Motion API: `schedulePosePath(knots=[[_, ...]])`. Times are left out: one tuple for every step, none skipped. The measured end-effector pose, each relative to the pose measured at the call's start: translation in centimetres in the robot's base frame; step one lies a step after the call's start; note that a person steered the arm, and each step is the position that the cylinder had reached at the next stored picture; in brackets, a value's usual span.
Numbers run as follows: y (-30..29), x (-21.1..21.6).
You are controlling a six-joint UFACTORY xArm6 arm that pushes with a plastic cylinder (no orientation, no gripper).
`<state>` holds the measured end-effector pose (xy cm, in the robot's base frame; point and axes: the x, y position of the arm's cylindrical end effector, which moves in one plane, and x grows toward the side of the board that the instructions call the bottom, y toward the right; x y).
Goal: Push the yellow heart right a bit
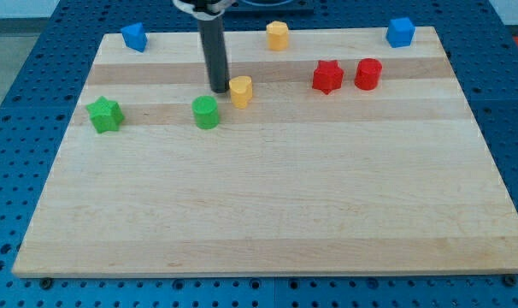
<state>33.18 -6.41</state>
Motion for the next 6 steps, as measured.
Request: schedulePosePath(knots=[[3.9, 0.7], [7.1, 3.1], [5.4, 3.2], [1.5, 3.2], [1.8, 4.5], [6.8, 5.7]])
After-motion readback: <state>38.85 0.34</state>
